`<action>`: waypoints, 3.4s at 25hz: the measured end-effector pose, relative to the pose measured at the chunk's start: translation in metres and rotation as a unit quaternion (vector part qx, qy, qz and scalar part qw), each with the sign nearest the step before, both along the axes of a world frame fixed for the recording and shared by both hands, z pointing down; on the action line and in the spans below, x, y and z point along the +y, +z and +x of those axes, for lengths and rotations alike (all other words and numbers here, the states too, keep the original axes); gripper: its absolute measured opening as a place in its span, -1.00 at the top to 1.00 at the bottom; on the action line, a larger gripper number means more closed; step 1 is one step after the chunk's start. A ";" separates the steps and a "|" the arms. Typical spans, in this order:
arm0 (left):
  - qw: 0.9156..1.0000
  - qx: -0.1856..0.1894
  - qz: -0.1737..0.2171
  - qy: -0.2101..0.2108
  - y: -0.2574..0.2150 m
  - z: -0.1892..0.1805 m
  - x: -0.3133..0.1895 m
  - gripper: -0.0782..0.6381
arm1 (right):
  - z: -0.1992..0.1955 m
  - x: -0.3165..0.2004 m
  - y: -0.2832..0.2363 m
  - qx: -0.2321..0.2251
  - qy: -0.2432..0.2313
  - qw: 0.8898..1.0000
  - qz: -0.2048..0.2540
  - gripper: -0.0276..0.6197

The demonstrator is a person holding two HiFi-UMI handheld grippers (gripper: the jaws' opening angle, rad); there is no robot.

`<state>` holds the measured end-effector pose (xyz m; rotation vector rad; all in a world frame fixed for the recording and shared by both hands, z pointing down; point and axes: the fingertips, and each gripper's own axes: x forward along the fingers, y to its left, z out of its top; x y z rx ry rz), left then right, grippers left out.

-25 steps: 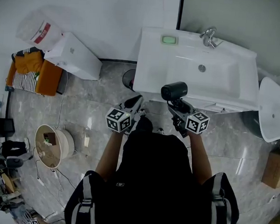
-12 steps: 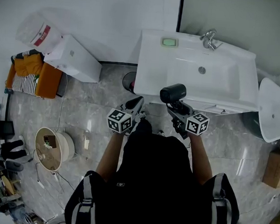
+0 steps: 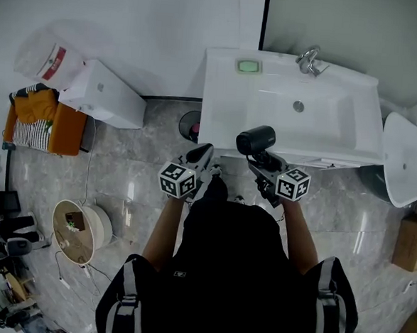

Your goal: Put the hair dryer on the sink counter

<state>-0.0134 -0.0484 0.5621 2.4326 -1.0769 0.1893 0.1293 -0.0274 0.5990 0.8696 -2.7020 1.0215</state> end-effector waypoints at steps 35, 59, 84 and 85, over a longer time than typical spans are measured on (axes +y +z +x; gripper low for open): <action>0.995 0.007 -0.035 0.089 0.029 -0.023 -0.138 0.73 | -0.040 -0.106 0.035 0.006 0.080 0.996 -0.050 -0.09; 0.991 0.021 -0.051 0.119 0.054 -0.067 -0.192 0.73 | -0.085 -0.173 0.088 0.053 0.150 0.982 -0.102 -0.09; 0.995 0.003 -0.068 0.074 0.059 -0.071 -0.204 0.73 | -0.073 -0.208 0.155 0.180 0.138 0.962 -0.151 -0.09; 0.995 0.002 -0.068 0.072 0.059 -0.072 -0.204 0.73 | -0.072 -0.209 0.158 0.188 0.139 0.960 -0.154 -0.09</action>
